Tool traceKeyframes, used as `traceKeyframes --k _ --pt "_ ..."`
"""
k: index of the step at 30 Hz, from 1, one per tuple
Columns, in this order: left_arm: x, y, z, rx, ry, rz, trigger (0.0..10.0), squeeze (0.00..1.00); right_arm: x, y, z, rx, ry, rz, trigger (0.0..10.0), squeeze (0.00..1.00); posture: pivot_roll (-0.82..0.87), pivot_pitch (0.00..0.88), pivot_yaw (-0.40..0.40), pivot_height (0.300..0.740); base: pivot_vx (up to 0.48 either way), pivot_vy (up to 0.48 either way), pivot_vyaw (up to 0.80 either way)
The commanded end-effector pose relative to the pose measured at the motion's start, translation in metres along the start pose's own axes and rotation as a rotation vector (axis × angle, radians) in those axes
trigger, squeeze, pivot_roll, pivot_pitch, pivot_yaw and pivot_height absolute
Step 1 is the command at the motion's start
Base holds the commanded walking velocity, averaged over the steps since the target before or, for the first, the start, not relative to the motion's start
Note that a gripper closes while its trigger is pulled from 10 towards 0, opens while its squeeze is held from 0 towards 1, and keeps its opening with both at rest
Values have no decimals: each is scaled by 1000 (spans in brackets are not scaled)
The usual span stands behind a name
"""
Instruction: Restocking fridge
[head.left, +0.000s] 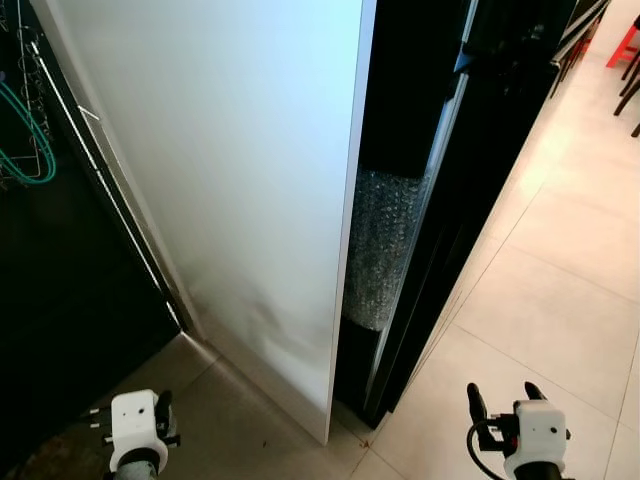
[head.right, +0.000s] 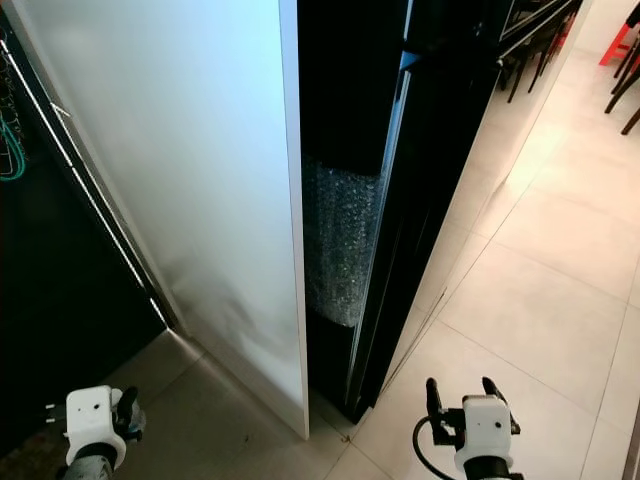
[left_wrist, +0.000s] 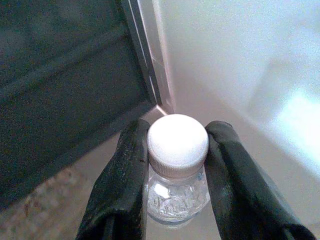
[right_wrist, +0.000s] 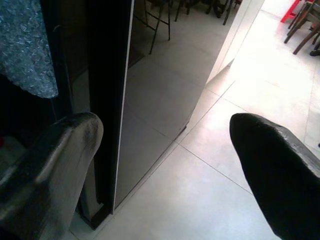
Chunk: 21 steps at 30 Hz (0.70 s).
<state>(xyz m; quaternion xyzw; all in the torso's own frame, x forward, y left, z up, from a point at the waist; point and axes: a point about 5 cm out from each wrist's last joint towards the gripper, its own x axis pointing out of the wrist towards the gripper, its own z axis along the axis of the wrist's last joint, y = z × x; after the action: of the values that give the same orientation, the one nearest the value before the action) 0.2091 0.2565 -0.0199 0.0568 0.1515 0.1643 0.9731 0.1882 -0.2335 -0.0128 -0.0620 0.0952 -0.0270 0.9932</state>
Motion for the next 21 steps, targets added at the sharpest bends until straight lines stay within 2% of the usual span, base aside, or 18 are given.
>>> traceKeyframes --k 1,7,12,16,20,21 --pt "-6 0 0 15 -39 -7 10000 0 -3 -4 -3 7 15 -18 10000 0 -137 0 43 740 0 0 0" --pt "-23 6 9 66 -149 -25 10000 0 -9 -8 -2 11 5 -31 10000 0 -128 0 47 740 0 0 0" --pt "-32 10 9 76 -170 -21 10000 0 -13 -10 -4 10 6 -38 10000 0 -121 0 55 740 0 0 0" --pt "-43 17 7 95 -157 -14 10000 0 -19 -12 -3 13 0 -62 10000 0 -115 0 57 740 0 0 0" --pt "-46 18 1 111 -123 -21 10000 0 -22 -12 -6 16 13 -64 10000 0 -116 0 56 740 0 0 0" --pt "-44 16 -5 136 -78 -41 10000 0 -24 -12 -15 26 71 -64 10000 0 -113 0 51 740 0 0 0"
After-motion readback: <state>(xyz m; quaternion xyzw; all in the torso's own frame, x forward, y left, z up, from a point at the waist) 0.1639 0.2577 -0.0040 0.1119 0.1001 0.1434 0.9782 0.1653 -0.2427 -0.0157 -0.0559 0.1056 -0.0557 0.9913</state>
